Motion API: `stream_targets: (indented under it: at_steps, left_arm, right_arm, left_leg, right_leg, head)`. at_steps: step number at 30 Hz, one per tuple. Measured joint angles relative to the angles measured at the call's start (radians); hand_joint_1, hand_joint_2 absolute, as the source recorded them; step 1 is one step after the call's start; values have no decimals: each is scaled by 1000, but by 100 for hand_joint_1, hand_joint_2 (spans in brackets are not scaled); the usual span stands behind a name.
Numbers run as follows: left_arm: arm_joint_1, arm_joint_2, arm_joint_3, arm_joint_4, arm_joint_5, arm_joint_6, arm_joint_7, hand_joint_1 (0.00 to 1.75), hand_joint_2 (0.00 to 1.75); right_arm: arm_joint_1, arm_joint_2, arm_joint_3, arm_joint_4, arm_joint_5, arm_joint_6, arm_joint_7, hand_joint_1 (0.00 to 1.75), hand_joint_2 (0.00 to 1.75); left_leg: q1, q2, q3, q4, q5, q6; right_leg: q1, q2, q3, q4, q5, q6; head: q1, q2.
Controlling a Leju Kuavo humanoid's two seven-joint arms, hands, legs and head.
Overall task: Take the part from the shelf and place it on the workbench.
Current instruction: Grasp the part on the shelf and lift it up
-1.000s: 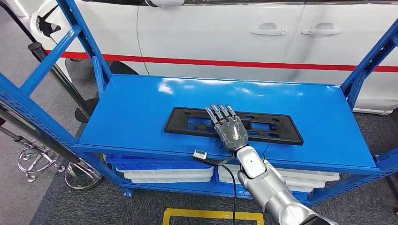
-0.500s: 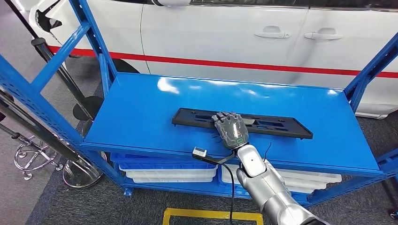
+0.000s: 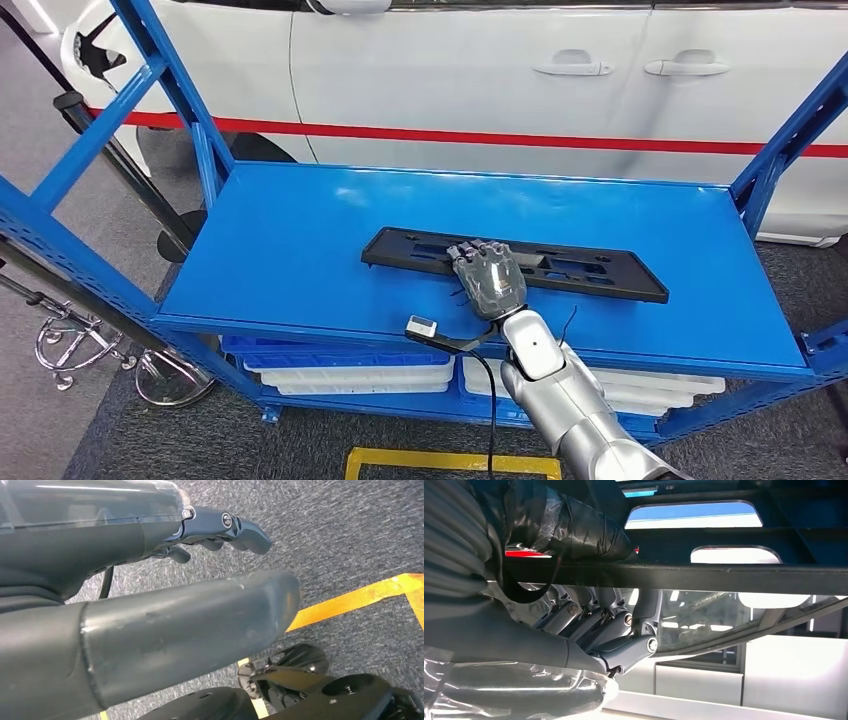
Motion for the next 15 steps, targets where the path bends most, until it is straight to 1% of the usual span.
stream_targets:
  at_steps: [1,2,3,4,5,7,8,9,10,11,12,13,14,15]
  left_arm:
    - [0,0,0,0,0,0,-1,0,0]
    - [-1,0,1,0,-1,1,-3,0,0]
    - [-2,0,2,0,-1,2,-4,0,0]
    - [-2,0,3,0,-2,2,-6,0,0]
    - [-2,0,5,0,-3,3,-8,0,0]
    - [1,0,12,0,-3,5,-15,0,0]
    - [2,-1,16,0,-3,7,-18,0,0]
    - [2,-1,20,0,-3,9,-21,0,0]
    - [2,-1,24,0,-3,10,-24,0,0]
    - [1,-1,27,0,-3,10,-25,0,0]
    - [1,-1,30,0,-3,11,-26,0,0]
    - [3,-1,32,0,-3,11,-28,0,0]
    - [6,-1,35,0,-3,11,-31,0,0]
    - [9,-1,39,0,-2,11,-33,0,0]
  right_arm:
    - [1,0,-2,-3,-2,0,-4,175,175]
    - [2,0,-6,-7,-6,0,-10,175,175]
    - [3,0,-12,-10,-15,0,-22,175,175]
    - [6,2,-20,-14,-32,0,-44,175,175]
    - [11,6,-32,-21,-57,0,-78,175,175]
    - [25,26,-75,-38,-122,0,-183,175,175]
    - [31,40,-104,-48,-155,0,-243,175,175]
    - [35,54,-135,-57,-182,0,-292,175,175]
    - [39,67,-164,-63,-202,0,-328,175,175]
    - [43,78,-190,-68,-217,0,-353,175,175]
    - [47,88,-210,-71,-233,0,-374,175,175]
    - [53,98,-227,-72,-253,0,-398,175,175]
    - [58,107,-243,-74,-279,0,-428,175,175]
    - [61,117,-257,-77,-309,0,-461,175,175]
  left_leg:
    - [0,0,31,-72,41,4]
    - [-2,0,62,-142,70,9]
    - [-4,0,85,-194,90,14]
    - [-6,-1,95,-221,96,20]
    - [-9,-1,96,-226,94,25]
    - [-6,-1,99,-233,100,37]
    - [-4,1,101,-239,104,44]
    - [-2,2,104,-244,107,51]
    - [-1,4,105,-246,108,55]
    - [-1,4,105,-246,108,59]
    - [-2,4,105,-246,107,60]
    - [-2,3,106,-245,106,60]
    - [-2,1,107,-244,105,59]
    - [-2,1,109,-242,102,57]
  right_leg:
    - [0,1,2,1,-2,2]
    - [2,2,3,3,-4,6]
    - [3,2,3,4,-5,10]
    - [5,3,2,4,-5,15]
    - [6,3,2,2,-4,21]
    - [5,3,3,1,-5,32]
    - [5,3,-3,14,-15,37]
    - [5,2,-16,45,-36,40]
    - [3,2,-40,97,-66,42]
    - [3,2,-71,163,-100,43]
    - [1,2,-102,228,-126,46]
    - [0,2,-123,269,-135,47]
    - [-1,2,-128,276,-125,48]
    - [-2,1,-114,243,-97,47]
  head:
    - [0,0]
    - [0,0]
    - [0,0]
    - [0,0]
    - [0,0]
    - [0,0]
    - [0,0]
    - [0,0]
    - [0,0]
    - [1,0]
    - [0,0]
    - [0,0]
    - [0,0]
    - [0,0]
